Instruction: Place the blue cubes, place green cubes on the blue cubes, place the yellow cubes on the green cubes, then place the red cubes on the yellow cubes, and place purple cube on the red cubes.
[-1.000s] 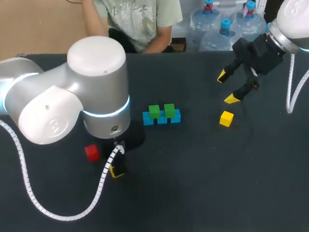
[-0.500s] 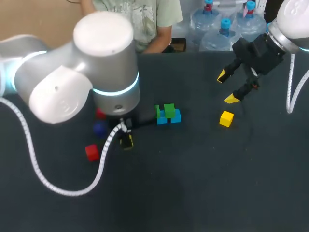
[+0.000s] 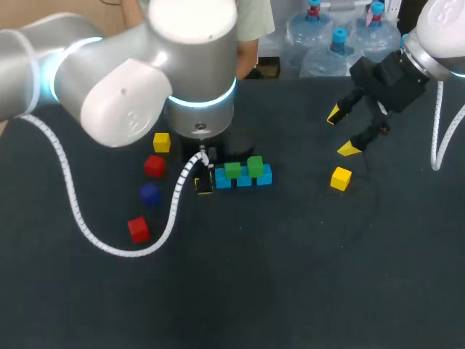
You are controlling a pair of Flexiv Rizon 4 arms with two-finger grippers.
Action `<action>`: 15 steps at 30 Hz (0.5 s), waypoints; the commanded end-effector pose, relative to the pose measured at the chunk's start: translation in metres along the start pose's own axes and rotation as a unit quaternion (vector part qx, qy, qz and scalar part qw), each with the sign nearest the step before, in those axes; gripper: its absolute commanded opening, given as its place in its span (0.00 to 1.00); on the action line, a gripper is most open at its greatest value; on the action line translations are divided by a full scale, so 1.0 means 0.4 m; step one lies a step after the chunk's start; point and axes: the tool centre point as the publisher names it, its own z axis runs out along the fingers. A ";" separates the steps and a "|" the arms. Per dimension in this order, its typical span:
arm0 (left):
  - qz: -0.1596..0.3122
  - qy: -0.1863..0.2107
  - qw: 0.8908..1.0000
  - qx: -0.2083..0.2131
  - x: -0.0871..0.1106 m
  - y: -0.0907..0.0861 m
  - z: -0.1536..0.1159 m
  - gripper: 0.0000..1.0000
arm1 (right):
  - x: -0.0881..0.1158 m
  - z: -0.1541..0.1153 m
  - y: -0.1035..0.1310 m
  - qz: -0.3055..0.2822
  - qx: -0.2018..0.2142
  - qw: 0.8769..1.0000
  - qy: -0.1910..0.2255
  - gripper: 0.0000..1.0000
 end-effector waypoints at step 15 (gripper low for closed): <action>0.020 -0.008 0.999 -0.025 -0.078 0.093 -0.048 0.00 | 0.000 0.000 0.003 0.000 0.001 1.000 0.000 1.00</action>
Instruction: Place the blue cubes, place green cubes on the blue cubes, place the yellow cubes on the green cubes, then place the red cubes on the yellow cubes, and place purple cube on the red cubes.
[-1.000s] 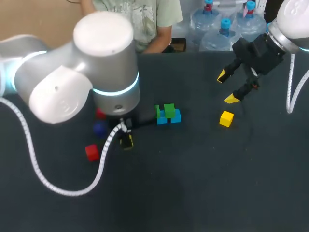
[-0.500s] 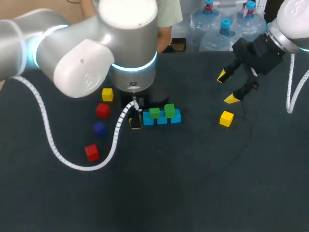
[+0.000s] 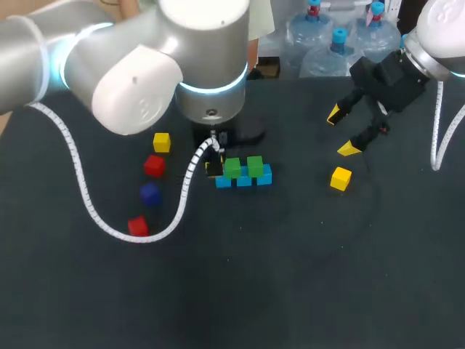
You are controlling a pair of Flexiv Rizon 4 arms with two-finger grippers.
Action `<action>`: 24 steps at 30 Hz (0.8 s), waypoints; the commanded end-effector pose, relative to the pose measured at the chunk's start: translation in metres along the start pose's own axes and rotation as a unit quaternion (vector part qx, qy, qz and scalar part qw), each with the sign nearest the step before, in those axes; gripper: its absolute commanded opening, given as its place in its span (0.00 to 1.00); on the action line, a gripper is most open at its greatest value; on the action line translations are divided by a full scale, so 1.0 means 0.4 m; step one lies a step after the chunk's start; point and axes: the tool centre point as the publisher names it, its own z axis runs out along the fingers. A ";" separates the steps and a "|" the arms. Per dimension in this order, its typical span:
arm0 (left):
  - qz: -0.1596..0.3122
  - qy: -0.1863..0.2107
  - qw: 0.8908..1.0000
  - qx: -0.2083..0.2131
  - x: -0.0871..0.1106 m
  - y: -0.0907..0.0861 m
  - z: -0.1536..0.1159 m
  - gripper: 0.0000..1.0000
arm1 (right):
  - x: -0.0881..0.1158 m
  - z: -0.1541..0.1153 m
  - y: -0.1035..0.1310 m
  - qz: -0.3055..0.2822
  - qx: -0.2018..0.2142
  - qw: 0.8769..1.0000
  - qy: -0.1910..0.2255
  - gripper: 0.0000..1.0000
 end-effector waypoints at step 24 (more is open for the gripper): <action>0.027 -0.007 1.000 0.008 -0.078 0.063 0.004 0.00 | 0.000 -0.001 0.003 0.000 0.001 1.000 0.000 1.00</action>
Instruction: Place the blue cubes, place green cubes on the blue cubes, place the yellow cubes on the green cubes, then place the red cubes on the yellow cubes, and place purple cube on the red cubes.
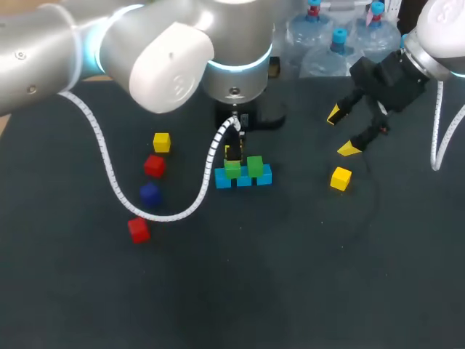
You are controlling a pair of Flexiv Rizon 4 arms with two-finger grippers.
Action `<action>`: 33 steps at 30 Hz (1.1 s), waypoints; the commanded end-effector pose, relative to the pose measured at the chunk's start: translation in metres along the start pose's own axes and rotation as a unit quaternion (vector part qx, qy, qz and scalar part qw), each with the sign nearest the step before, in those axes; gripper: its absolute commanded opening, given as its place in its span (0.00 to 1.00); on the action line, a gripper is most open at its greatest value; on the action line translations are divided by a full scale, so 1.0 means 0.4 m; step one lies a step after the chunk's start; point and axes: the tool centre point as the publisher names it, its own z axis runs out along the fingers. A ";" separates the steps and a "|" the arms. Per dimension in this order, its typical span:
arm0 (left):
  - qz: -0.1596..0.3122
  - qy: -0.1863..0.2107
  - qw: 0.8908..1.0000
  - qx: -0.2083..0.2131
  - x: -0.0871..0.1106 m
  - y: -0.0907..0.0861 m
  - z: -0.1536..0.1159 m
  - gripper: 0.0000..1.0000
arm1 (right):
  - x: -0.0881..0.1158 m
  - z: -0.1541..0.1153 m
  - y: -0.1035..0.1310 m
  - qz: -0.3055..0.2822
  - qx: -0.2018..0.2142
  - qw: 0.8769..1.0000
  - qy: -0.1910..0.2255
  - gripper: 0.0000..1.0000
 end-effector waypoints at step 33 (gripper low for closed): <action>0.003 0.019 0.999 0.034 -0.032 0.033 -0.006 0.00 | 0.000 -0.001 0.003 0.000 0.001 1.000 0.000 1.00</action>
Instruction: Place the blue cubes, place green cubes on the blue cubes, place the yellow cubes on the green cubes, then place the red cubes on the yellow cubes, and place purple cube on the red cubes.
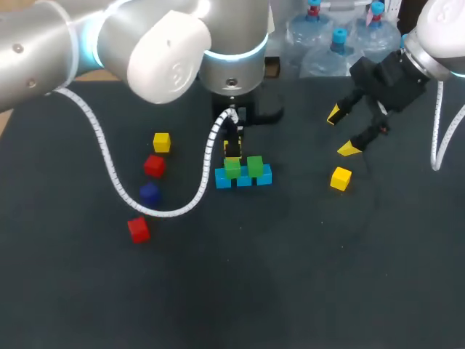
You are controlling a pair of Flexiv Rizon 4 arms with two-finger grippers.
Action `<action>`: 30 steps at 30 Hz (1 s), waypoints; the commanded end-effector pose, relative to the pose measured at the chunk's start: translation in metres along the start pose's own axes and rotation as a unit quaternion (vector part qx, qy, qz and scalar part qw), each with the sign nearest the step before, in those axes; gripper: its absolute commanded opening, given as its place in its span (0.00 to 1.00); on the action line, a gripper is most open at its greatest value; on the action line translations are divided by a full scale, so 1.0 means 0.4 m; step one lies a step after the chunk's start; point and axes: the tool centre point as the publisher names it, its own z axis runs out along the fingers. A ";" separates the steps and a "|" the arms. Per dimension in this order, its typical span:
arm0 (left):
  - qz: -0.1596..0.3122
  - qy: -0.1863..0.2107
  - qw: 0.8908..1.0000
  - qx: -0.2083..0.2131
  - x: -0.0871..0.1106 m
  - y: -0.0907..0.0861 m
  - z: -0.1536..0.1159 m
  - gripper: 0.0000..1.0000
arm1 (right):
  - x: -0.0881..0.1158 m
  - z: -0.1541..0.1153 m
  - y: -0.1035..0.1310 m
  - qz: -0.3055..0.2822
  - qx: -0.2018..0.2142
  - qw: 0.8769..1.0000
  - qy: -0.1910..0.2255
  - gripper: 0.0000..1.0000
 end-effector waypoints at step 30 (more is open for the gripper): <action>-0.030 0.001 1.000 0.009 -0.061 -0.021 0.032 0.00 | 0.000 0.000 0.003 0.000 0.001 1.000 0.000 1.00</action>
